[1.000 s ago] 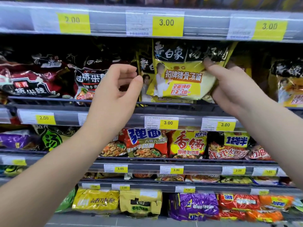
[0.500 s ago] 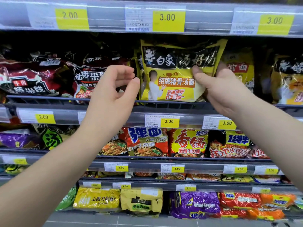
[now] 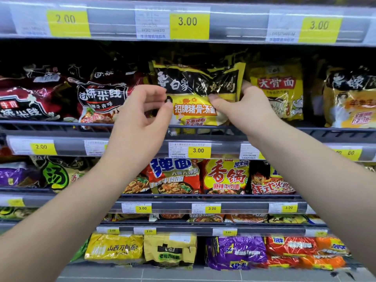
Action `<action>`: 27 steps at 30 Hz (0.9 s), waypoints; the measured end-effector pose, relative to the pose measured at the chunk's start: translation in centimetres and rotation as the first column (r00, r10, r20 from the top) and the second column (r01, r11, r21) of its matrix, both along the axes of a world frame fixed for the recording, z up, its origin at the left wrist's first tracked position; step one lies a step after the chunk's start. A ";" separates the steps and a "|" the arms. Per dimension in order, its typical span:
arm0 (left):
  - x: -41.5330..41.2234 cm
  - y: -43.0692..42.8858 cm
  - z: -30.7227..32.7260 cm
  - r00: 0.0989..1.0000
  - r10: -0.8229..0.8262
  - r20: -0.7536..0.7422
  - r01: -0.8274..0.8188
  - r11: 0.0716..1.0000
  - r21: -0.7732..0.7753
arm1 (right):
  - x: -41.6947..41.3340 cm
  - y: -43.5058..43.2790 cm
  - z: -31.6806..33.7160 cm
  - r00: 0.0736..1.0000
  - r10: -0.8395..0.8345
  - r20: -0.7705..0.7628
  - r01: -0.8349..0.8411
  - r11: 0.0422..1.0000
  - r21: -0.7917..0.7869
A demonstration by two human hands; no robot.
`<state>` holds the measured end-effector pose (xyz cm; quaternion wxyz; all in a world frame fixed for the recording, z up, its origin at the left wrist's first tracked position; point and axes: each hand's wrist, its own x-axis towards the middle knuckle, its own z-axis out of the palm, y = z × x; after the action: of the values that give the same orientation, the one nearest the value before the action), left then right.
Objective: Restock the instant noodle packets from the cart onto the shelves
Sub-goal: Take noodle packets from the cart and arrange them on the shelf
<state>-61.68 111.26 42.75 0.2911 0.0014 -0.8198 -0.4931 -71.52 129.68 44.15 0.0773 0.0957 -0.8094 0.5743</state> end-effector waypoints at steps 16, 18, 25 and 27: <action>3.0 -1.1 2.4 0.998 -0.054 0.015 0.053 0.997 0.053 | 4.4 4.7 0.5 0.999 -0.050 0.004 0.050 0.987 -0.152; 4.1 -1.3 3.2 0.997 -0.075 0.021 0.074 0.995 0.065 | 6.1 4.8 0.9 0.999 0.019 0.051 -0.011 0.988 -0.155; 10.1 -2.1 8.5 0.989 -0.147 0.004 0.146 0.985 0.097 | 12.6 3.2 7.8 0.962 0.273 0.002 -0.262 0.925 -0.275; 12.2 -2.4 10.9 0.988 -0.154 -0.008 0.154 0.983 0.103 | 14.7 2.8 11.0 0.946 0.319 -0.063 -0.323 0.901 -0.290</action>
<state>-49.49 108.84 53.68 0.2519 -0.0470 -0.7909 -0.5557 -56.78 132.49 55.14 0.0008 0.2187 -0.6866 0.6934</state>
